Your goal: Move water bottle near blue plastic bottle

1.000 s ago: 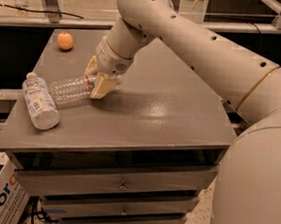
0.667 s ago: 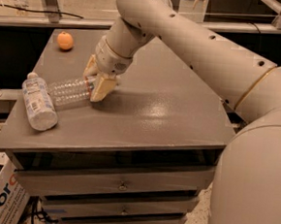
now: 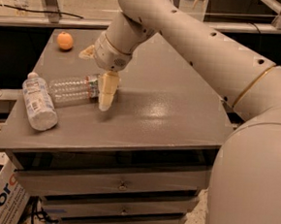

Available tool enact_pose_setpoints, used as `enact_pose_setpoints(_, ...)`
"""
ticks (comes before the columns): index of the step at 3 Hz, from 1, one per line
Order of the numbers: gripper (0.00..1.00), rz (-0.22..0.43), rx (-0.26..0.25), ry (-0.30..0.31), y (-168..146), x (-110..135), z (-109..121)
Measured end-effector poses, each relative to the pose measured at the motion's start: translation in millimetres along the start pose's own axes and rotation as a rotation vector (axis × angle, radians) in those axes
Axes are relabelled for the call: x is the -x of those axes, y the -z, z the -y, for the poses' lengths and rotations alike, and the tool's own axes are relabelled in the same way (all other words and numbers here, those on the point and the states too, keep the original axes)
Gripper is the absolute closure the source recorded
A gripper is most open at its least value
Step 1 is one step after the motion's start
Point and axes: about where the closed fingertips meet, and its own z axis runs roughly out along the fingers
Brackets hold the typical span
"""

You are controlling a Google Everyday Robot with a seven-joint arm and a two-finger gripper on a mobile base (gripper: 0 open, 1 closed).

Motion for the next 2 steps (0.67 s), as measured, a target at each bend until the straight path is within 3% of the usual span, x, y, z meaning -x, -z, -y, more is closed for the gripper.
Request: enact_pose_setpoints(2, 0.00, 0.127, -0.043, -0.090, 25, -19, 5)
